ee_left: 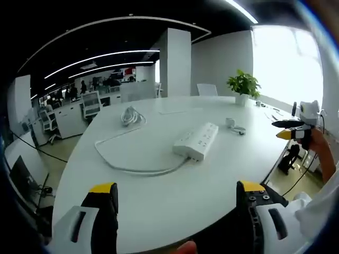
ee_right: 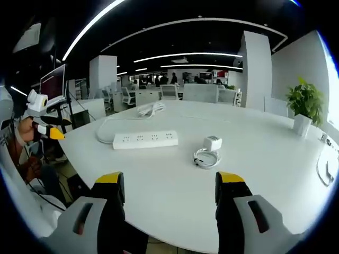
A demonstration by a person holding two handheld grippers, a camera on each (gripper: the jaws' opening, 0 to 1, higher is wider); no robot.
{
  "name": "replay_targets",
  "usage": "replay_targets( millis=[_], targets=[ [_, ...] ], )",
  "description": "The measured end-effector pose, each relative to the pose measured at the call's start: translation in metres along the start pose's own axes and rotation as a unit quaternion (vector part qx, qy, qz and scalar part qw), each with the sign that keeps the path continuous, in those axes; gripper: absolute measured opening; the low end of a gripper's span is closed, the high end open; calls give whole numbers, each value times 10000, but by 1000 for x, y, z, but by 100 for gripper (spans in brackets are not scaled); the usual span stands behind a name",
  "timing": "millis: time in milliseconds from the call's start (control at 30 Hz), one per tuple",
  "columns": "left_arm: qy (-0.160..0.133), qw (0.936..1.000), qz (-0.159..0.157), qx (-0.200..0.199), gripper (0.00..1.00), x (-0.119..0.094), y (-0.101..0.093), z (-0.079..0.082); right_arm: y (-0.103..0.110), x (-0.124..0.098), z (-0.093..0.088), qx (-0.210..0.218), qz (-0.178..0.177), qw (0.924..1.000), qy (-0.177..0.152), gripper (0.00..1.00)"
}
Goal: Straighten the power strip on the desk, plug the charger into it
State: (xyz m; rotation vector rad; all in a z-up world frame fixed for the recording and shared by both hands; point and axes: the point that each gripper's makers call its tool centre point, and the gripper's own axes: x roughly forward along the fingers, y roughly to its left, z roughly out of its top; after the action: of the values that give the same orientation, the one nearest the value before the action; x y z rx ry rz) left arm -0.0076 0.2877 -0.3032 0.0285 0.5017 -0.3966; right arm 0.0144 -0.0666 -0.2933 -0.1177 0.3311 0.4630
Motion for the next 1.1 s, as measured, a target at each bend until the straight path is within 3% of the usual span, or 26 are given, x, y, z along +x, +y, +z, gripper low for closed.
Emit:
replay_targets(
  millis=[1100],
  targets=[
    [46, 10000, -47, 17, 95, 3, 1, -6, 3, 4, 3, -38, 48, 10000, -3, 69]
  ],
)
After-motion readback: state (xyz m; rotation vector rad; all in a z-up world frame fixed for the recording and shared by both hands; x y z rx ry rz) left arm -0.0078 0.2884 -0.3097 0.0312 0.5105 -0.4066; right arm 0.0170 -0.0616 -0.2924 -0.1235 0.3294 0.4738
